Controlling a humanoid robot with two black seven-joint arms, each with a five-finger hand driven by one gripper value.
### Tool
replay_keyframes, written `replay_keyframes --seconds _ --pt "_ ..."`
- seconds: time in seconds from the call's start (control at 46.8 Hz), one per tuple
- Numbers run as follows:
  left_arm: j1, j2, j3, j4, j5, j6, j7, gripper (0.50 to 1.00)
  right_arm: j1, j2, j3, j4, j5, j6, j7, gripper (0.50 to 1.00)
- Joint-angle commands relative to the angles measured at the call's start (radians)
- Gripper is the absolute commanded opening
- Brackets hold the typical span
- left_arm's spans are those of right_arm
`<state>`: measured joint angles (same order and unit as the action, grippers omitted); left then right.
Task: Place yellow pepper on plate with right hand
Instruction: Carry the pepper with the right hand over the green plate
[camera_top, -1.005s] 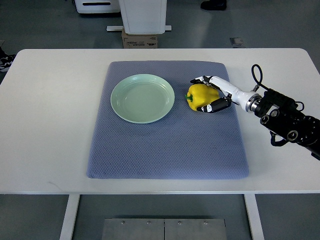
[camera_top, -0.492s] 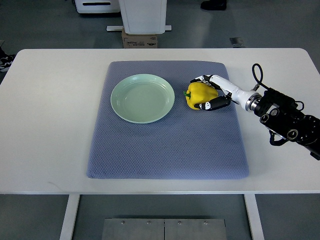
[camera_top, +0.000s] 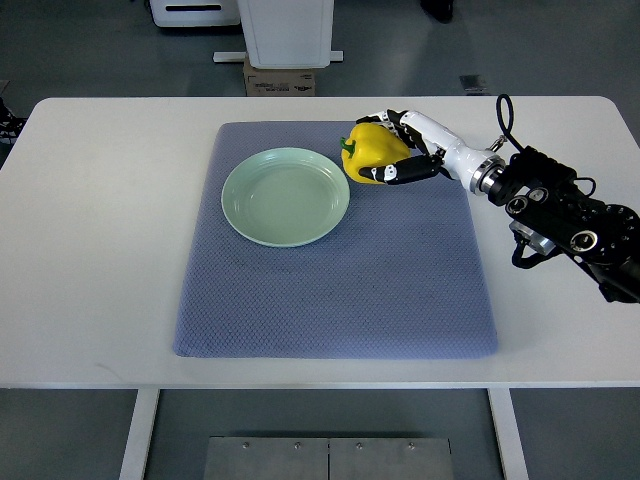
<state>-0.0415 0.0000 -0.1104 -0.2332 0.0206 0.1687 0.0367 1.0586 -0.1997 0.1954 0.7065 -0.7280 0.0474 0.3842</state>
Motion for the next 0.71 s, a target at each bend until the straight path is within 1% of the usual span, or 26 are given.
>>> replay_keyframes --seconds 0.0,0.15,0.556,0.684 --pt "0.000 0.000 0.000 0.000 -0.001 0.000 0.000 1.000 0.003 0.000 0.010 0.037 0.001 -0.001 -0.016 0.500" --pt "0.000 0.000 0.000 0.000 0.001 0.000 0.000 1.000 0.018 0.036 0.010 0.073 -0.002 -0.003 -0.053 0.500" --pt "0.000 0.000 0.000 0.000 -0.001 0.000 0.000 1.000 0.041 0.138 0.001 0.073 -0.024 -0.004 -0.110 0.500" --pt "0.000 0.000 0.000 0.000 -0.001 0.000 0.000 1.000 0.046 0.180 -0.020 0.071 -0.030 -0.004 -0.119 0.500"
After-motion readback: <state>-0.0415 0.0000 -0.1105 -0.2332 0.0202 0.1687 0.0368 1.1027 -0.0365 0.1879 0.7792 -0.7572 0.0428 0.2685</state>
